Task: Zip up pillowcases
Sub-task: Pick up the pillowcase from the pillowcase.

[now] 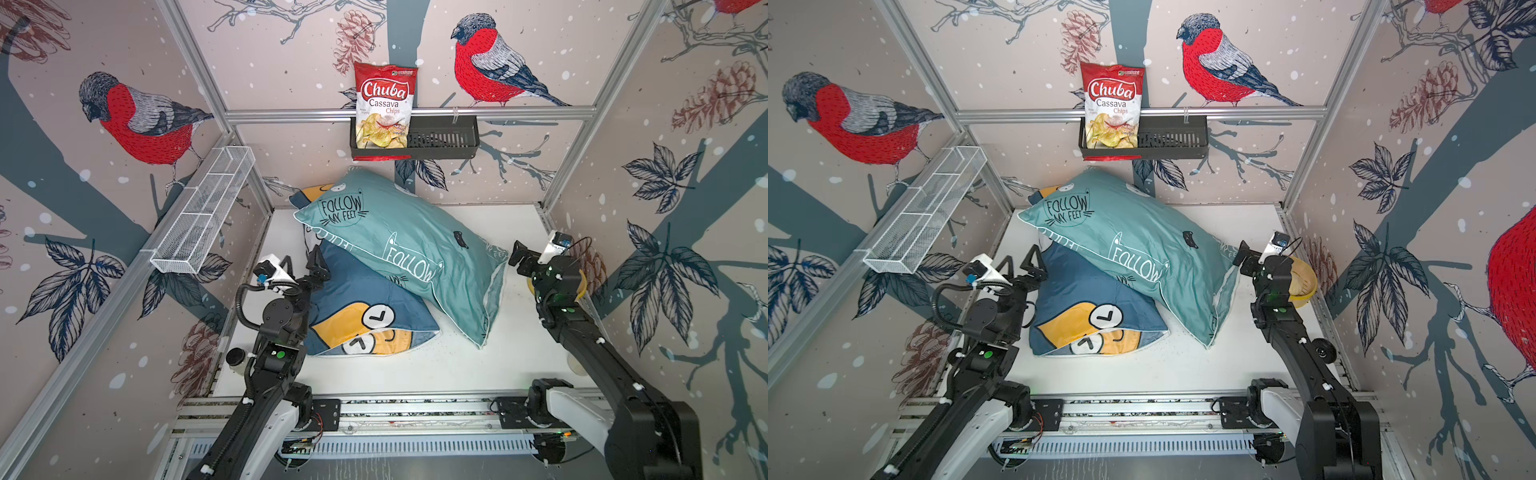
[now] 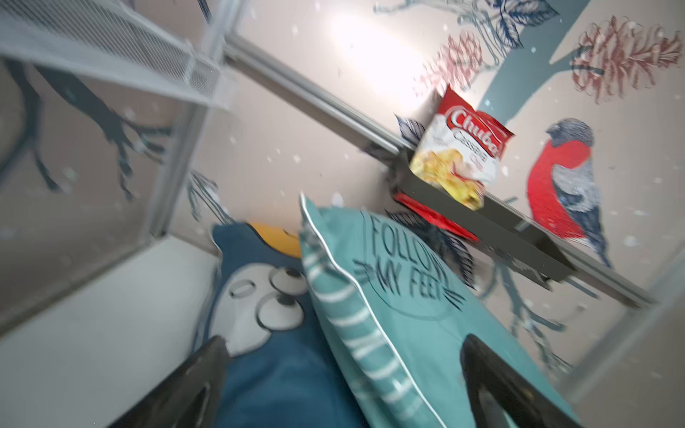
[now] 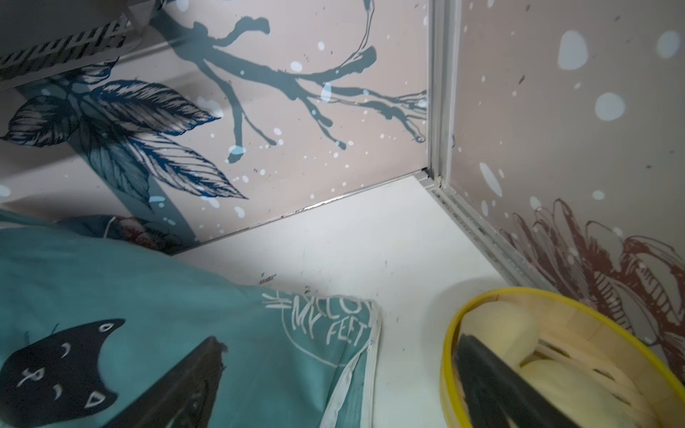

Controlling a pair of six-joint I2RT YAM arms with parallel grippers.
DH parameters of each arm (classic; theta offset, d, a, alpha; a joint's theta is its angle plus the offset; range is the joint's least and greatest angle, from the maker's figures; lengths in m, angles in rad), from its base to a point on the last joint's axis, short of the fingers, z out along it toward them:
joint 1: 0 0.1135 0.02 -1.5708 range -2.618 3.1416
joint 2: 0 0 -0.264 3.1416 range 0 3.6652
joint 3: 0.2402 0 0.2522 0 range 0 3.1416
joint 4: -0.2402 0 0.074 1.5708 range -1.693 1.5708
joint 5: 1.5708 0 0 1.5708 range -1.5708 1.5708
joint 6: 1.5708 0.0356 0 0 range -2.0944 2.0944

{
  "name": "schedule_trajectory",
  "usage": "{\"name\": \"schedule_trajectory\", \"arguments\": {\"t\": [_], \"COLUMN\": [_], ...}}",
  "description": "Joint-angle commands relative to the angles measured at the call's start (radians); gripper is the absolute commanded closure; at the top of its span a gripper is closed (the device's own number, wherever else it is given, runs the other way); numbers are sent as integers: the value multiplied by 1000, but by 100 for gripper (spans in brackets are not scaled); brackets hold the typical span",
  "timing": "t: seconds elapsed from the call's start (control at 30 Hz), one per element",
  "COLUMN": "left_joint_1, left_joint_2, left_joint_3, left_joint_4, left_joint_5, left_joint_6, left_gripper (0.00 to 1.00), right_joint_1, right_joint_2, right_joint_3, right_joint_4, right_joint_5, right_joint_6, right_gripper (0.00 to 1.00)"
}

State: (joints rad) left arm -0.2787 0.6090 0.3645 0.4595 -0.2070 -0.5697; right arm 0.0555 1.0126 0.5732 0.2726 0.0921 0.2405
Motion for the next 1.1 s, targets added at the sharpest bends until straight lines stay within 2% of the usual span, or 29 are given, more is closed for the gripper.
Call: {"name": "schedule_trajectory", "arguments": {"t": [0.0, 0.13, 0.23, 0.43, 0.6, 0.77, 0.8, 0.87, 0.97, 1.07], "left_joint_1": [-92, -283, -376, -399, -399, -400, -400, -400, -399, -398], "left_joint_2": [-4, 98, 245, 557, 715, 859, 886, 919, 946, 938], "left_joint_3": [-11, 30, 91, 227, 295, 377, 387, 401, 419, 416], "left_joint_4": [-70, 26, 58, 126, 150, 185, 196, 210, 217, 221], "left_joint_5": [135, 45, -8, 39, 41, 74, 78, 75, 76, 94], "left_joint_6": [-283, -320, -335, -394, -490, -524, -535, -558, -565, -535], "left_gripper": [3, 3, 3, 3, 3, 4, 8, 23, 49, 77], "right_joint_1": [-2, -2, 5, 18, 15, 15, 15, 12, 4, -10], "right_joint_2": [-7, -3, -6, -32, -61, -60, -56, -48, -37, -28], "right_joint_3": [44, 62, 60, 46, 36, 13, 11, 13, 28, 44], "right_joint_4": [-226, -240, -247, -255, -262, -239, -237, -239, -251, -247], "right_joint_5": [-136, -182, -188, -193, -182, -184, -184, -187, -205, -273], "right_joint_6": [43, 68, 91, 102, 91, 84, 81, 76, 65, 49], "right_gripper": [1, 1, 1, 1, 0, 0, 1, 1, 1, 1]}}
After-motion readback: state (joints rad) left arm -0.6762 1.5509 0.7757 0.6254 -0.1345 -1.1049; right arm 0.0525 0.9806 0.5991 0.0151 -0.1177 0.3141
